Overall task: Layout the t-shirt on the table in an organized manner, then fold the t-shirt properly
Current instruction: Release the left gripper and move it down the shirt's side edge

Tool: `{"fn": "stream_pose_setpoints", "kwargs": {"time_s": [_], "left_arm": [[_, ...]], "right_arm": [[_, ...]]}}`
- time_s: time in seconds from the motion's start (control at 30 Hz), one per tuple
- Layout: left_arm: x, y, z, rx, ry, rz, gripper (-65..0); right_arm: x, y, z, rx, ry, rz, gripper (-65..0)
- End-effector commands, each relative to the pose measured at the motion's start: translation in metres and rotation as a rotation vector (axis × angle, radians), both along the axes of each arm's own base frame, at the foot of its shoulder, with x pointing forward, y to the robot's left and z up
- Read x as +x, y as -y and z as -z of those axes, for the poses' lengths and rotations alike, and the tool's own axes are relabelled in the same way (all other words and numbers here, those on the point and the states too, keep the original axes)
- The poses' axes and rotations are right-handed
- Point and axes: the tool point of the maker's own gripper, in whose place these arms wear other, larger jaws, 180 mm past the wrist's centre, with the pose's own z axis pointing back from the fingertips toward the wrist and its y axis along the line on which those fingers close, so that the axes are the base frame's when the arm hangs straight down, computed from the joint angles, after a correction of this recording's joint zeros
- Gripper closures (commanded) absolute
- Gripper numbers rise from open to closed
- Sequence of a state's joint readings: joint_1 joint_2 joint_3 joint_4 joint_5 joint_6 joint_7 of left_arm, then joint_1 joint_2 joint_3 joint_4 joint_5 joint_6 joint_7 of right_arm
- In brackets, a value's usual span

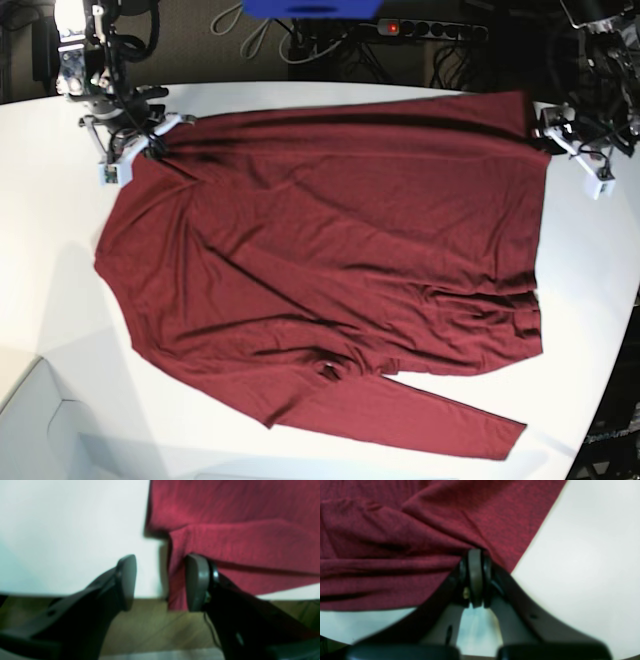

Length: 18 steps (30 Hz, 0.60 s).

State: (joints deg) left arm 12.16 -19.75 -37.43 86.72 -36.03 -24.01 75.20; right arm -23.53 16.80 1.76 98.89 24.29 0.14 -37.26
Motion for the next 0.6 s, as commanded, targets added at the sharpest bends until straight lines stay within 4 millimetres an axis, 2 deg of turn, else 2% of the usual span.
{"fn": "stream_pose_setpoints", "kwargs": {"time_s": [0.0, 0.13, 0.27, 0.57], "left_arm": [[0.009, -0.008, -0.011, 0.022, 0.039, -0.002, -31.2], [0.014, -0.006, -0.015, 0.020, 0.062, 0.007, -31.2], [0.031, -0.004, -0.032, 0.041, 0.119, 0.026, -31.2], [0.033, -0.006, -0.032, 0.045, 0.121, 0.019, -31.3]], "right_arm": [[-0.009, 0.000, 0.006, -0.003, -0.050, -0.001, 0.0], [-0.009, 0.001, 0.005, -0.004, -0.050, 0.000, 0.0], [-0.008, 0.001, 0.005, -0.004, -0.048, 0.000, 0.0], [-0.008, 0.001, 0.005, -0.004, -0.047, 0.000, 0.0]]}}
